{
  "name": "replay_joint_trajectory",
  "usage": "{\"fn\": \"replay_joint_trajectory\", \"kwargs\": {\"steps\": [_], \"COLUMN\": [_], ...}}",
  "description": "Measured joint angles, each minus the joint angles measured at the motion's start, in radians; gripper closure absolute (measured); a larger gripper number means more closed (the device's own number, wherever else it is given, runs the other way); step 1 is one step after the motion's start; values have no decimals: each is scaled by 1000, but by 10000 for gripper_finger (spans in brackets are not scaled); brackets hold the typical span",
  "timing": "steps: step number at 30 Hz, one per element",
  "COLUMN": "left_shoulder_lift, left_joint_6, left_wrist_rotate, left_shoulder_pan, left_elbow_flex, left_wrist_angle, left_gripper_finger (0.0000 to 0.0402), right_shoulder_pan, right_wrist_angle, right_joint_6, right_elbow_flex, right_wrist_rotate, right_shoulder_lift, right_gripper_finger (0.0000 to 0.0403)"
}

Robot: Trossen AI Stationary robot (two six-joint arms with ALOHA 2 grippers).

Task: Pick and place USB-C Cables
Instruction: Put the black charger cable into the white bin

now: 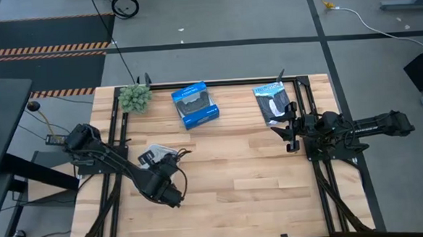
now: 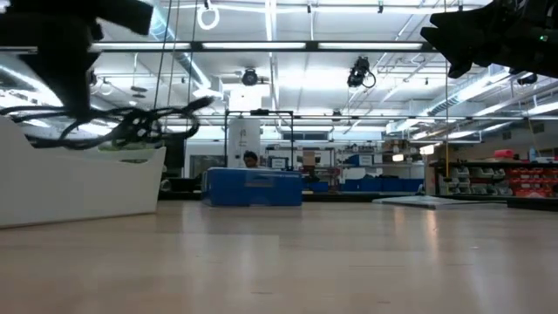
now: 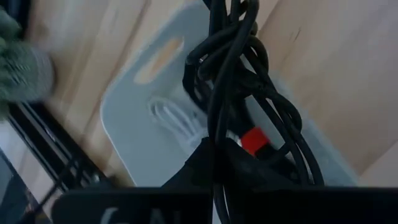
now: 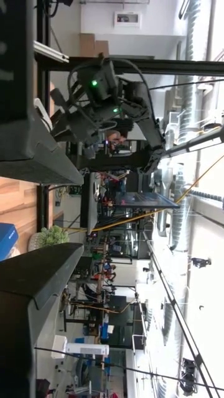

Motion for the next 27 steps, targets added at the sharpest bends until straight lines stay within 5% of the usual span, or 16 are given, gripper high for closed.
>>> {"fn": "replay_joint_trajectory", "kwargs": {"steps": [12, 22, 27], "left_shoulder_lift": [-203, -216, -216], "left_joint_6": [-195, -230, -239], "left_wrist_rotate": [78, 156, 154], "left_shoulder_pan": [-60, -80, -80], "left_elbow_flex": [-194, -338, -354], "left_wrist_angle": [106, 320, 333], "left_gripper_finger": [386, 386, 334], "right_shoulder_pan": [0, 0, 0], "right_wrist_angle": [0, 0, 0], "right_joint_6": [0, 0, 0], "right_elbow_flex": [0, 0, 0], "right_wrist_rotate": [0, 0, 0], "right_shoulder_lift": [0, 0, 0], "right_gripper_finger": [234, 234, 234]}}
